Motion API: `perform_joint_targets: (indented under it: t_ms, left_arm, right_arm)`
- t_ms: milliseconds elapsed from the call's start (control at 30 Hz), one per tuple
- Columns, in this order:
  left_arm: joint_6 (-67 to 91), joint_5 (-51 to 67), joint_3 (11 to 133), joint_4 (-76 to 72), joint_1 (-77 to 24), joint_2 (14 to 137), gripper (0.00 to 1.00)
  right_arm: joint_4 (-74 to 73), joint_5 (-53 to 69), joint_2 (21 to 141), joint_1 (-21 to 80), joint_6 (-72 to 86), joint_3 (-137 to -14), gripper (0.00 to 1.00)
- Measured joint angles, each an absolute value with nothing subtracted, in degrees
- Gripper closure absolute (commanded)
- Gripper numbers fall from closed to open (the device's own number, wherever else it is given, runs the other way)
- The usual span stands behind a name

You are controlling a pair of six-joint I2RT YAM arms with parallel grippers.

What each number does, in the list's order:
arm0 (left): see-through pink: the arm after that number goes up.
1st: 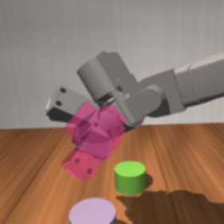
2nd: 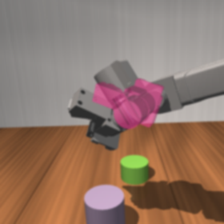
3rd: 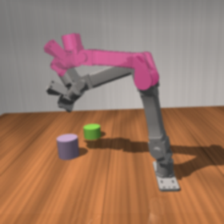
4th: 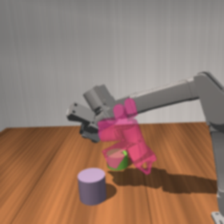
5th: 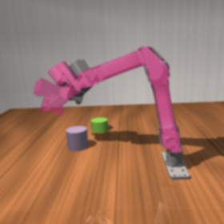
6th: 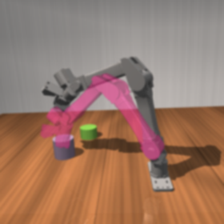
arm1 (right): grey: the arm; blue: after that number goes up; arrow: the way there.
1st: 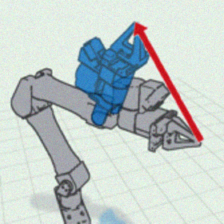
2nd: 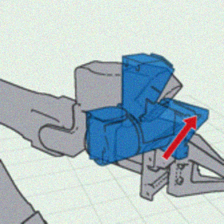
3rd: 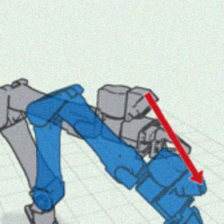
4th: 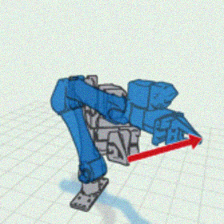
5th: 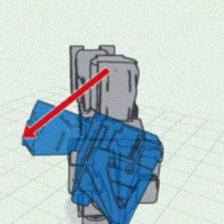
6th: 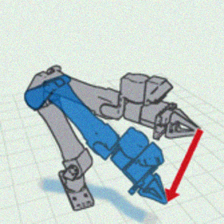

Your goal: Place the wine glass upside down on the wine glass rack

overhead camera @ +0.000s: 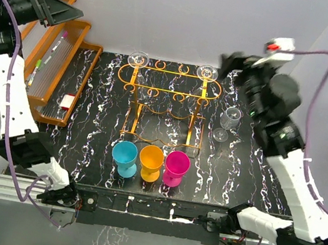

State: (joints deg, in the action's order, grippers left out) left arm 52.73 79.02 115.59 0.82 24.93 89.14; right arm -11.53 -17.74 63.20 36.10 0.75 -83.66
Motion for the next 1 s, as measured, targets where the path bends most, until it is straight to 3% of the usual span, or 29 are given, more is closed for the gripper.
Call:
perform_joint_targets:
  t_ms: [167, 267, 400, 567, 733, 1000]
  left_arm:
    - [31.7, 65.3, 128.0, 27.1, 24.3, 95.3, 0.11]
    - [19.9, 52.8, 132.8, 39.6, 22.0, 96.4, 0.12]
    - [7.1, 32.7, 134.6, 49.6, 12.2, 95.7, 0.12]
    - [-2.1, 12.8, 128.9, 54.3, 5.6, 93.9, 0.09]
    - [-4.7, 3.0, 124.0, 55.4, 6.9, 92.6, 0.09]
    - [-4.9, 1.9, 123.7, 55.4, 6.9, 91.9, 0.06]
  right_arm:
    - [-17.0, 0.1, 70.1, 1.6, 11.7, -89.3, 0.13]
    - [-18.2, 6.6, 70.8, -7.6, 17.2, -84.9, 0.22]
    - [-21.2, 12.7, 70.6, -7.1, 19.7, -79.5, 0.45]
    - [-24.0, 13.7, 68.8, -6.8, 19.5, -71.5, 0.67]
    - [-26.9, 11.4, 67.8, -6.8, 19.0, -64.7, 0.65]
    - [-30.3, 5.4, 76.3, 0.2, 16.1, -65.2, 0.64]
